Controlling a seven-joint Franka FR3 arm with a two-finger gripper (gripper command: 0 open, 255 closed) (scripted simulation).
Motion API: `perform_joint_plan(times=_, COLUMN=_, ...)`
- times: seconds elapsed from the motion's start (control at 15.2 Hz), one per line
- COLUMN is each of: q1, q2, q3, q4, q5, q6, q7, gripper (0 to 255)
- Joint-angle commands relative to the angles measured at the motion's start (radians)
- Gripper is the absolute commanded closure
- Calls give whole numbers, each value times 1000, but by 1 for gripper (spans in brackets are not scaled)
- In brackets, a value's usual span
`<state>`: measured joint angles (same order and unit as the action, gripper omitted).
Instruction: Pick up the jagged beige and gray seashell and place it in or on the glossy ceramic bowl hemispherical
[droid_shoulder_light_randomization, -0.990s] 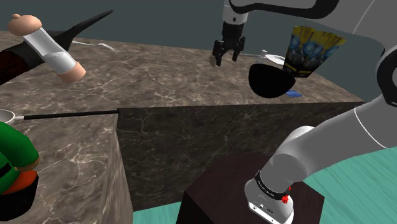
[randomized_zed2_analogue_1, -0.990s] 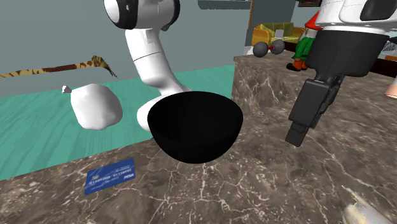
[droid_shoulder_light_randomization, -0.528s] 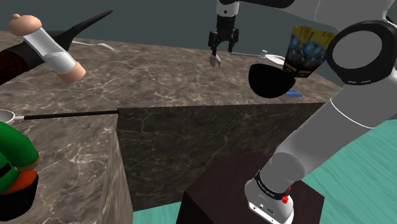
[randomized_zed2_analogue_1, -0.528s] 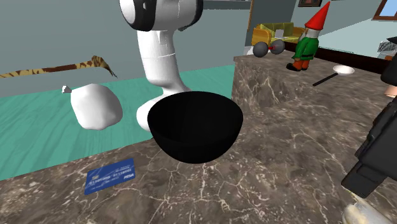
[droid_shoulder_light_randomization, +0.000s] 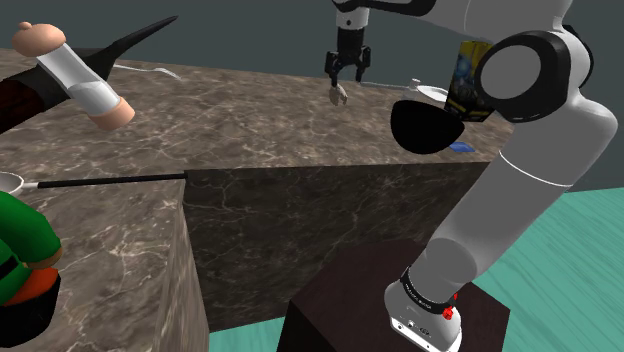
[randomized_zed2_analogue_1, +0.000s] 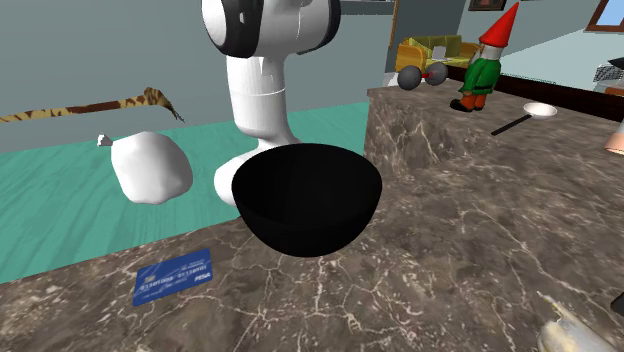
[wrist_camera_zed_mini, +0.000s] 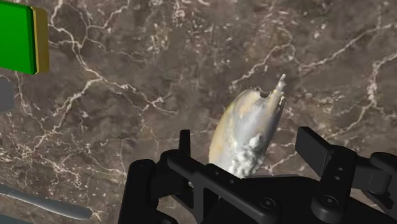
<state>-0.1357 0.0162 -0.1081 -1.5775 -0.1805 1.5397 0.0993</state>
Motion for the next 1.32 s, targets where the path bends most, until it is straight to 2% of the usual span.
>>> perform_joint_plan(times=0.0, q1=-2, q2=-7, q3=-2, q4=-36, q5=-1, q6=29, q7=2, gripper=0)
perform_joint_plan(times=0.59, q1=-3, q2=-12, q3=-3, q4=-63, q5=-2, q6=51, q7=3, gripper=0)
perform_joint_plan(times=0.66, q1=-3, q2=-12, q3=-3, q4=-63, q5=-2, q6=51, q7=3, gripper=255)
perform_joint_plan(times=1.25, q1=-3, q2=-12, q3=-3, q4=-63, q5=-2, q6=52, q7=3, gripper=255)
